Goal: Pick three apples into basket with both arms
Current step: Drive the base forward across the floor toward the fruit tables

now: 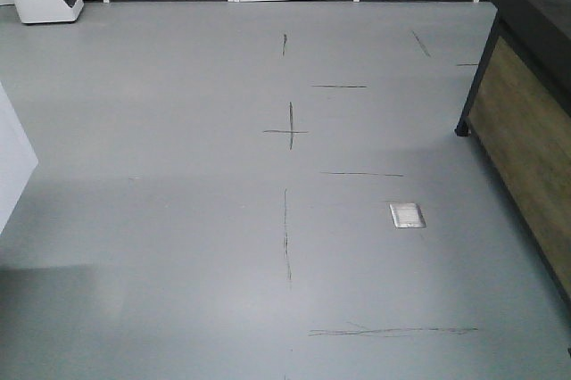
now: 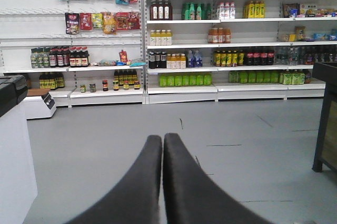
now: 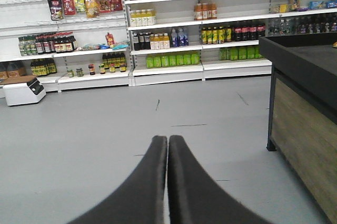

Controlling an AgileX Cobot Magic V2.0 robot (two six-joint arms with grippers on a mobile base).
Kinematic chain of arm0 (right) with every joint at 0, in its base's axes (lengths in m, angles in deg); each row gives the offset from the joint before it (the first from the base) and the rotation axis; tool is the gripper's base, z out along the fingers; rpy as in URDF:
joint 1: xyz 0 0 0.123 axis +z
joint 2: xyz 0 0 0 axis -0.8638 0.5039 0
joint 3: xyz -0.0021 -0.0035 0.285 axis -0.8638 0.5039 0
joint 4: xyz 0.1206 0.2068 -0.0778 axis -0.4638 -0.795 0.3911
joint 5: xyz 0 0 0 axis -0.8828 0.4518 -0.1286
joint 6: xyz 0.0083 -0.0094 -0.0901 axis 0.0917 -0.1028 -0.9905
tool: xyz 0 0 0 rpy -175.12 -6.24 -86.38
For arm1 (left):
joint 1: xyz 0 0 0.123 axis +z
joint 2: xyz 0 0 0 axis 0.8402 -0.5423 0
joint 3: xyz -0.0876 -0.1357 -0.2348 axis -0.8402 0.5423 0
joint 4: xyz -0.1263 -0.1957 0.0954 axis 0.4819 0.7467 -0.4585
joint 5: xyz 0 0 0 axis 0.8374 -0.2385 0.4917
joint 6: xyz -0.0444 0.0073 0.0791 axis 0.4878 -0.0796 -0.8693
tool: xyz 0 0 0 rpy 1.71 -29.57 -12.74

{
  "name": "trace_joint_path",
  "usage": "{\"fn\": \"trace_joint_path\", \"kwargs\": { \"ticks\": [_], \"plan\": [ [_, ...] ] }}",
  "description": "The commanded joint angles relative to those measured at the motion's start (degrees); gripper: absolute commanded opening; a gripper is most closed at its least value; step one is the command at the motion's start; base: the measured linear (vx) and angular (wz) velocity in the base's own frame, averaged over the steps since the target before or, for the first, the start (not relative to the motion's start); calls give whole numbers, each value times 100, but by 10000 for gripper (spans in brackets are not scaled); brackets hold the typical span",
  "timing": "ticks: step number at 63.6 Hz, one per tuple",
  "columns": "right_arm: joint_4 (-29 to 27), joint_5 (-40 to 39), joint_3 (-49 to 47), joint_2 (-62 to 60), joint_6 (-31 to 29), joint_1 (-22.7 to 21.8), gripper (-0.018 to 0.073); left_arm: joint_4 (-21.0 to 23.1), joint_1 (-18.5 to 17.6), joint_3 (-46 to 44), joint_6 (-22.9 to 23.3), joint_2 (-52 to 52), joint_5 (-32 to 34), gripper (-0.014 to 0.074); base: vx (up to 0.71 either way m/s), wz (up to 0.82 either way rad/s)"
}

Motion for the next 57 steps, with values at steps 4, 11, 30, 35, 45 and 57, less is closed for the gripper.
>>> {"fn": "trace_joint_path", "kwargs": {
  "ticks": [4,11,30,35,45,57],
  "plan": [
    [64,-429,83,-60,7,-39,-9,41,11,131,44,84,397,-6,0,0],
    [64,-429,83,-60,7,-39,-9,41,11,131,44,84,397,-6,0,0],
    [64,-429,83,-60,7,-39,-9,41,11,131,44,84,397,-6,0,0],
    [64,-429,83,-60,7,-39,-9,41,11,131,44,84,397,-6,0,0],
    [64,-429,83,-60,7,-39,-9,41,11,131,44,84,397,-6,0,0],
    [64,-429,83,-60,7,-39,-9,41,11,131,44,84,397,-6,0,0]
  ]
}}
